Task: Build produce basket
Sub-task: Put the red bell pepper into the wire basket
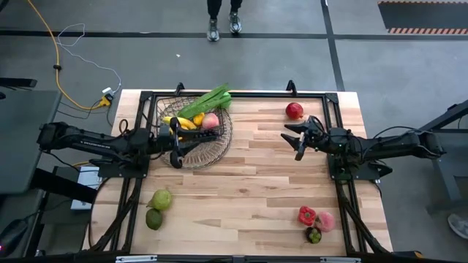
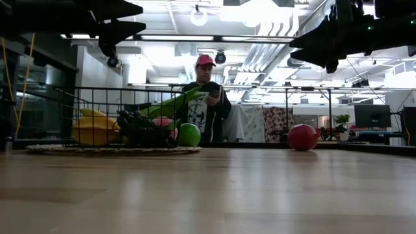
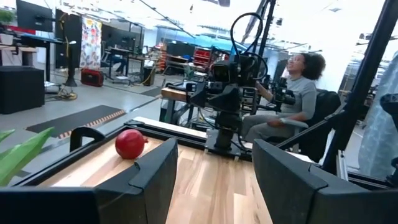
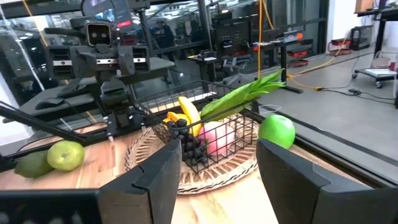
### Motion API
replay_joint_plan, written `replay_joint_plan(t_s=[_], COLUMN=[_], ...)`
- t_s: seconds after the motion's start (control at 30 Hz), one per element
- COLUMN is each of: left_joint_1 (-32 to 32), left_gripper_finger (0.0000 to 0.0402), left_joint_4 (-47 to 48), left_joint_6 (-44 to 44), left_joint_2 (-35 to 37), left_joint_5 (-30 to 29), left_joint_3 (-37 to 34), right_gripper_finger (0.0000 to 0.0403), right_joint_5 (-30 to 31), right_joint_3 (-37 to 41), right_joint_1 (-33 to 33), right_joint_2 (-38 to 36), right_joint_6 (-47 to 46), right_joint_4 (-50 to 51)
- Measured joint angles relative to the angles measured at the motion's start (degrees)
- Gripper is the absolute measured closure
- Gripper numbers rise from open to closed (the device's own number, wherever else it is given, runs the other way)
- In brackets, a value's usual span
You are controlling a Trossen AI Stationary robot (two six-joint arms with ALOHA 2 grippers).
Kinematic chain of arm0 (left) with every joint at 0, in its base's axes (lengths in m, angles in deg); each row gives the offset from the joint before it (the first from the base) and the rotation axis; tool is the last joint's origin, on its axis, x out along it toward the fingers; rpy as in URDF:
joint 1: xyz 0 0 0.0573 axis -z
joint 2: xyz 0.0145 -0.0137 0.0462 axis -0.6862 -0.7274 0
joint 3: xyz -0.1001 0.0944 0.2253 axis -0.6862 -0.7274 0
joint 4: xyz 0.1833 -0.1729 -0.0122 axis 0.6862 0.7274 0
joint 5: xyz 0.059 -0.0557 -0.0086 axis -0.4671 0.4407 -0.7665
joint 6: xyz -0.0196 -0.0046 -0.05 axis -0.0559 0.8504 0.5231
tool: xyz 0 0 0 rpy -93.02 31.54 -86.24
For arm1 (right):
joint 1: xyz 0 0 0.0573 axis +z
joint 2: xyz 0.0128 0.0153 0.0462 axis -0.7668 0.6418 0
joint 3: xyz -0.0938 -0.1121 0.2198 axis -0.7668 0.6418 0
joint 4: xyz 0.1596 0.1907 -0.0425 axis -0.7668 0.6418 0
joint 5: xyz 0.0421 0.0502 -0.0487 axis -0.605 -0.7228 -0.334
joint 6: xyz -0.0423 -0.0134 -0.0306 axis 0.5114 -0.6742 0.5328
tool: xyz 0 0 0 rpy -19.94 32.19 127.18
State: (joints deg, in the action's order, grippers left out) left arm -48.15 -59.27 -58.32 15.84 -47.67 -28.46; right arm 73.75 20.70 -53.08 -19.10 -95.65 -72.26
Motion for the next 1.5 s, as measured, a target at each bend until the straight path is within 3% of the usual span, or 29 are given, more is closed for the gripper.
replay_joint_plan(t_s=[0.17,0.33,0.4,0.6,0.8,1.0,1.2,1.37,1.5], left_joint_1=[0.0,0.0,0.0,0.0,0.0,0.0,0.0,0.0,0.0], left_gripper_finger=[0.0206,0.0206,0.0206,0.0206,0.0206,0.0206,0.0206,0.0206,0.0206], left_joint_4=[0.02,0.03,0.04,0.28,0.48,0.48,0.47,0.43,0.14], left_joint_6=[0.0,0.02,0.0,0.01,0.07,0.16,0.15,0.07,0.03], left_joint_2=[0.0,0.0,0.0,0.0,0.0,0.0,0.0,0.0,0.0], left_joint_5=[0.0,-0.26,-0.26,-0.39,-0.39,-0.39,-0.4,-0.41,-0.54], left_joint_3=[0.0,0.0,0.0,0.0,0.0,0.0,0.0,0.0,0.0], right_gripper_finger=[0.0203,0.0203,0.0203,0.0203,0.0203,0.0203,0.0203,0.0203,0.0203], right_joint_5=[-0.94,-12.67,-14.25,-12.49,-7.95,-8.62,-15.52,-21.46,-21.87], right_joint_3=[0.0,-3.82,-6.85,-20.92,-34.37,-47.5,-55.45,-57.24,-57.24], right_joint_1=[-0.02,1.52,4.19,16.73,32.85,46.3,51.62,51.73,51.39], right_joint_2=[0.0,0.23,0.87,4.89,14.09,28.31,40.72,47.86,50.73], right_joint_6=[-0.14,-5.65,-7.88,-20.28,-44.18,-67.76,-80.12,-81.57,-81.15], right_joint_4=[-0.04,2.54,9.59,43.7,69.94,86.21,88.71,88.22,89.63])
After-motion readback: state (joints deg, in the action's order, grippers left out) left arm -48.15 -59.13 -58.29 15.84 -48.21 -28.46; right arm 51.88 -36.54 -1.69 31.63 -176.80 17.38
